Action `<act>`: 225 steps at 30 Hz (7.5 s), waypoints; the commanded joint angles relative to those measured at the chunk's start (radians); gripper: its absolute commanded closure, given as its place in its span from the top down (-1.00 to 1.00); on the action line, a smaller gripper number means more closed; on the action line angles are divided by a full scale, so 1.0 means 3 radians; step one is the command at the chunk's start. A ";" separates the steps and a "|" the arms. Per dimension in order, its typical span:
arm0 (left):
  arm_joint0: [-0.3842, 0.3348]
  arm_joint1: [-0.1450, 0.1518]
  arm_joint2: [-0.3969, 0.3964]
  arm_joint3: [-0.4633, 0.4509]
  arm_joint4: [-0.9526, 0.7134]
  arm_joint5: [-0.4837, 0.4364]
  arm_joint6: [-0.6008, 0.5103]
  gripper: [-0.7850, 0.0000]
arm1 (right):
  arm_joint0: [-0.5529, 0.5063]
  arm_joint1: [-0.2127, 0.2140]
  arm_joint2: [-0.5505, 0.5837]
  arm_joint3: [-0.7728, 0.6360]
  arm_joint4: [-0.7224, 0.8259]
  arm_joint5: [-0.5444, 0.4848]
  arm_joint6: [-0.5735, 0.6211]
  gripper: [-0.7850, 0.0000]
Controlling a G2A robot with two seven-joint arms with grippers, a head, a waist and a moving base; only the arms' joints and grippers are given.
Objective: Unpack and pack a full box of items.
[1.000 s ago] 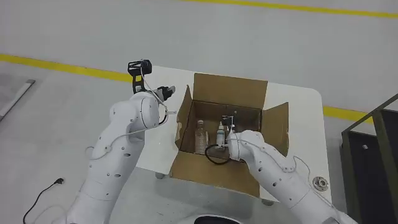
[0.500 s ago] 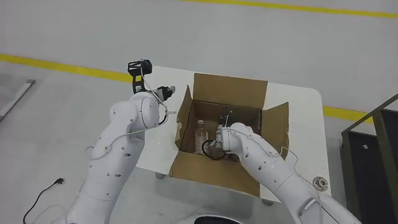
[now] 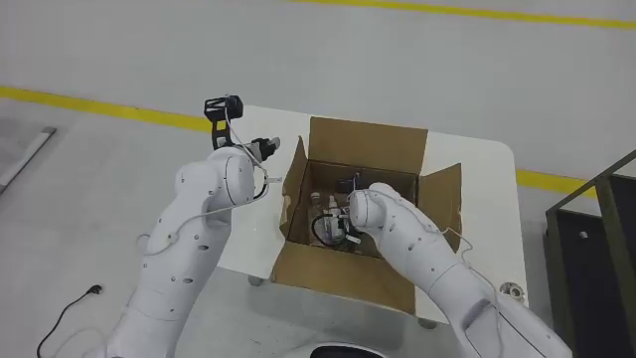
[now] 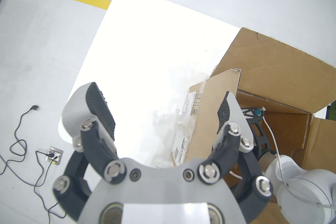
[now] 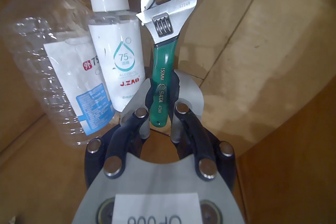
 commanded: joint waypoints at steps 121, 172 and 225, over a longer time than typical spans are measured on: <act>0.0000 0.0000 0.0000 0.0000 0.0000 0.0000 0.0000 1.00 | -0.3322 0.1539 0.3850 -0.3023 -0.1231 -0.1971 0.0807 -0.09; 0.0000 0.0000 0.0000 0.0000 0.0000 0.0000 0.0000 1.00 | -0.3147 0.1626 0.3713 -0.3008 -0.1178 -0.1700 0.0786 -1.00; 0.0000 0.0000 0.0000 0.0000 0.0000 0.0000 0.0000 1.00 | -0.0631 0.0837 -0.0166 -0.1768 -0.0969 0.1068 0.0117 -1.00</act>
